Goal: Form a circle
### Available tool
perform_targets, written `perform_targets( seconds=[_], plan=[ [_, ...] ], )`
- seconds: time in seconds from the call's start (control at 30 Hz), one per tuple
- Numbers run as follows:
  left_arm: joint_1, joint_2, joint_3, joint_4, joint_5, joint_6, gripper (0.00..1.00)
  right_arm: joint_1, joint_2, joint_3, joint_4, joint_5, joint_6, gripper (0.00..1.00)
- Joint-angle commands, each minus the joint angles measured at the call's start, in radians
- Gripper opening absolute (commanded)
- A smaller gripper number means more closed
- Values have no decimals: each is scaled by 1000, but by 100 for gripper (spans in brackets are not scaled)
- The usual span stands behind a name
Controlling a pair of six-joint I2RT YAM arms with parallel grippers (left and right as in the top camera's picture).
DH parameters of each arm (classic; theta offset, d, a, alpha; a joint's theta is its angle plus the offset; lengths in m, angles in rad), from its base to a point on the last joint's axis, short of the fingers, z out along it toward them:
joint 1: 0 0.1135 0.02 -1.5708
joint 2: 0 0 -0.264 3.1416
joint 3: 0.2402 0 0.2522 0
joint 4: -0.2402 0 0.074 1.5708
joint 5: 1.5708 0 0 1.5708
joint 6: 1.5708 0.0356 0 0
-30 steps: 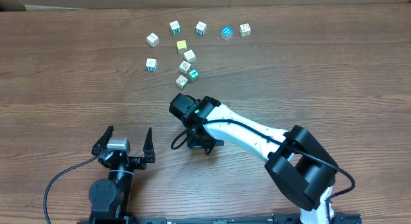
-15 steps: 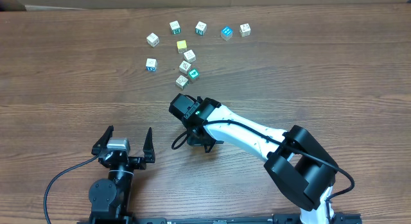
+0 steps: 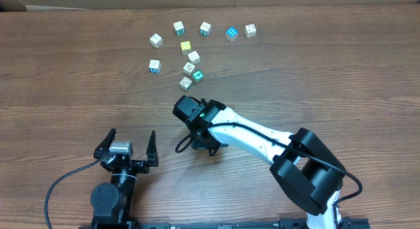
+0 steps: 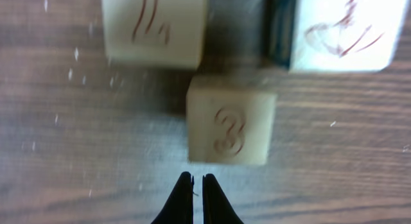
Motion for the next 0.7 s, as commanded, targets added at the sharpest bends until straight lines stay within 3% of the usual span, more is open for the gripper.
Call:
perform_targets(
  seconds=[0.0, 0.2, 0.33, 0.4, 0.43, 0.53, 0.67],
  plan=[
    [6, -7, -3, -2, -3, 16, 100, -18, -54, 69, -29, -74, -56, 4],
    [6, -7, -3, -2, -3, 16, 100, -107, -145, 153, -101, -52, -135, 5],
    [6, -7, -3, -2, -3, 16, 100, -222, -188, 159, -105, -22, -182, 16],
    [6, -7, -3, -2, -3, 16, 100, -287, -191, 159, -110, -22, -210, 33],
    [6, -7, -3, -2, -3, 16, 100, -334, -191, 159, -121, -21, -213, 65],
    [6, -7, -3, -2, -3, 16, 100, -413, -190, 159, -146, -22, -212, 100],
    [6, -7, -3, -2, -3, 16, 100, -497, -190, 159, -149, -22, -212, 100]
  ],
)
